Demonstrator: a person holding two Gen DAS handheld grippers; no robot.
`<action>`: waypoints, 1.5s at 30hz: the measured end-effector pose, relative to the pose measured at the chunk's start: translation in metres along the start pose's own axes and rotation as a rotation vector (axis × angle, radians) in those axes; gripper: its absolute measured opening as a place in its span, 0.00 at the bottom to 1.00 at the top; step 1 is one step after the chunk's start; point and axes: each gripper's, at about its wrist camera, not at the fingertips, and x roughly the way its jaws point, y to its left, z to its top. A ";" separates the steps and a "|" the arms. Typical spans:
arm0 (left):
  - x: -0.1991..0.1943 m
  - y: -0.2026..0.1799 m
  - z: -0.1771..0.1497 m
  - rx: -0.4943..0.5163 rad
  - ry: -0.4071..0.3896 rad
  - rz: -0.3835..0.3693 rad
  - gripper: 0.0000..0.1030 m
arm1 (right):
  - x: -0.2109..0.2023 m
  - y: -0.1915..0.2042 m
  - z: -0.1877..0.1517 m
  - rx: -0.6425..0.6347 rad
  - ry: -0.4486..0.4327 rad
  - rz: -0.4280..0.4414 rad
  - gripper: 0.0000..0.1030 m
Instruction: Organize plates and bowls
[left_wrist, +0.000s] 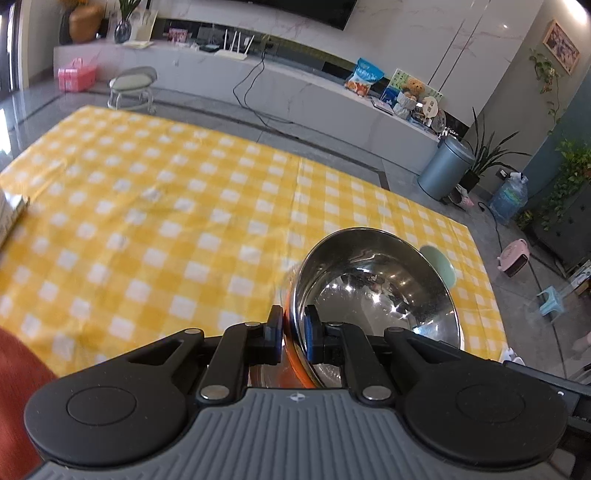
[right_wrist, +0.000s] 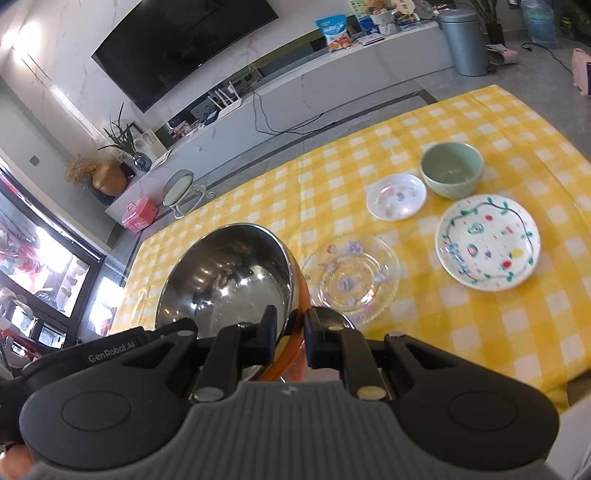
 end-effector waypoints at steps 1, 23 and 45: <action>0.000 0.000 -0.004 0.000 0.002 0.001 0.12 | -0.002 -0.002 -0.005 0.004 -0.002 -0.002 0.13; 0.043 0.011 -0.032 -0.018 0.117 0.045 0.13 | 0.039 -0.025 -0.032 0.007 0.085 -0.071 0.11; 0.062 0.003 -0.033 0.096 0.185 0.067 0.13 | 0.063 -0.029 -0.029 -0.007 0.138 -0.115 0.11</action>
